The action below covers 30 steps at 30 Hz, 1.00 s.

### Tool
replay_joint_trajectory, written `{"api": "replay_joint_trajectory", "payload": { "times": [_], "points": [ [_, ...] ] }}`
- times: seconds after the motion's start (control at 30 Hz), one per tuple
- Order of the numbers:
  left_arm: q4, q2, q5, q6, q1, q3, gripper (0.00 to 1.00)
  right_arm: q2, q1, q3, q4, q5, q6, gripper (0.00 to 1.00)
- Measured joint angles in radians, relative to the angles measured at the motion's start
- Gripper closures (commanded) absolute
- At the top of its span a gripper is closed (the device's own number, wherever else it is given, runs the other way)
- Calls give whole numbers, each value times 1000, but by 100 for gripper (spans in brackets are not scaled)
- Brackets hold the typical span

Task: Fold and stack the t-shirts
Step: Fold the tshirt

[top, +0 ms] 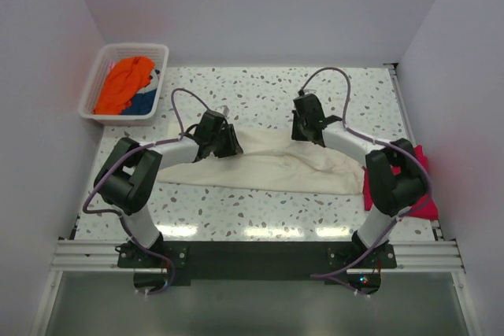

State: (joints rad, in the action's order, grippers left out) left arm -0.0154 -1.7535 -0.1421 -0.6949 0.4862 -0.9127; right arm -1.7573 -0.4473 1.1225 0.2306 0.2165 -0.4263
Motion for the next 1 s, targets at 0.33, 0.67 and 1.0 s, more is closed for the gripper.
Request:
{"api": "replay_joint_trajectory", "payload": {
  "times": [0.33,0.67,1.0],
  "points": [
    [1,14,0,0,0,0,64,275,-57,-170,-11,-30,-81,100],
    [2,15,0,0,0,0,64,300,-204,-303,-23,-36,-176,61],
    [2,44,-5,13,8,0,58,512,-219,-300,49,30,-170,40]
  ]
}}
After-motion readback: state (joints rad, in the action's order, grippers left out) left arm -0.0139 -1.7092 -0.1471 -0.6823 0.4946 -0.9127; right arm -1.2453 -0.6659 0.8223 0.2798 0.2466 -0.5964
